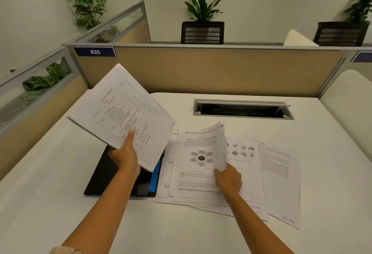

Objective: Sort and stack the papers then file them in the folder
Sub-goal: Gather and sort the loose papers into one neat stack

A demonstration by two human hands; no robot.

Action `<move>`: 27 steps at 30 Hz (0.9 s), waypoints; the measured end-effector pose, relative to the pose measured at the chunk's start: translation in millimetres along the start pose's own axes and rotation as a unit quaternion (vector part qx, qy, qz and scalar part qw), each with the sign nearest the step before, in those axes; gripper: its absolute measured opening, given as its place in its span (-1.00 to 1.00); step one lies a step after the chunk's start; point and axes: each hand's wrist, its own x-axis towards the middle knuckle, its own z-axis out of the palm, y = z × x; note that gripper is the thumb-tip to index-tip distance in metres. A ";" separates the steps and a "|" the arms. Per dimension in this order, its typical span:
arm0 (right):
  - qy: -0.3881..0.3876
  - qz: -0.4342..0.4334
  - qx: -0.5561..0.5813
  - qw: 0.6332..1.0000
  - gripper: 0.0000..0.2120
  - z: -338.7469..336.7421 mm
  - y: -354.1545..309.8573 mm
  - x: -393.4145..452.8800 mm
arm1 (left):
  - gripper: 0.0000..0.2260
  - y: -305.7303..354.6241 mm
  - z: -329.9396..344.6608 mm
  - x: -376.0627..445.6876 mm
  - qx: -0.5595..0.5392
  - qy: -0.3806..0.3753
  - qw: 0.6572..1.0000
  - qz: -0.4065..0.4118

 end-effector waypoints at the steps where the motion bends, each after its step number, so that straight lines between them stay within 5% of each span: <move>1: 0.013 -0.001 -0.054 0.998 -0.58 -2.0 2.3 1.4 | -0.73 0.2 0.6 0.3 -0.003 0.002 1.000 -0.003; 6: 0.025 0.001 -0.114 0.993 -0.52 -2.4 3.3 -0.4 | -0.73 -1.5 5.0 -2.3 -0.007 -0.002 1.000 -0.003; 18: -0.022 0.039 0.102 0.994 -0.32 -13.8 6.7 4.5 | -0.71 -6.0 1.5 -6.7 0.009 -0.004 1.000 -0.006; 22: -0.042 0.032 0.116 0.992 -0.59 -20.6 15.7 9.5 | -0.72 -5.5 0.1 -6.9 0.013 -0.005 1.000 -0.003; 27: 0.009 0.020 0.093 0.995 -0.64 -42.1 32.9 17.3 | -0.65 -8.3 2.3 -9.1 0.014 -0.007 1.000 -0.004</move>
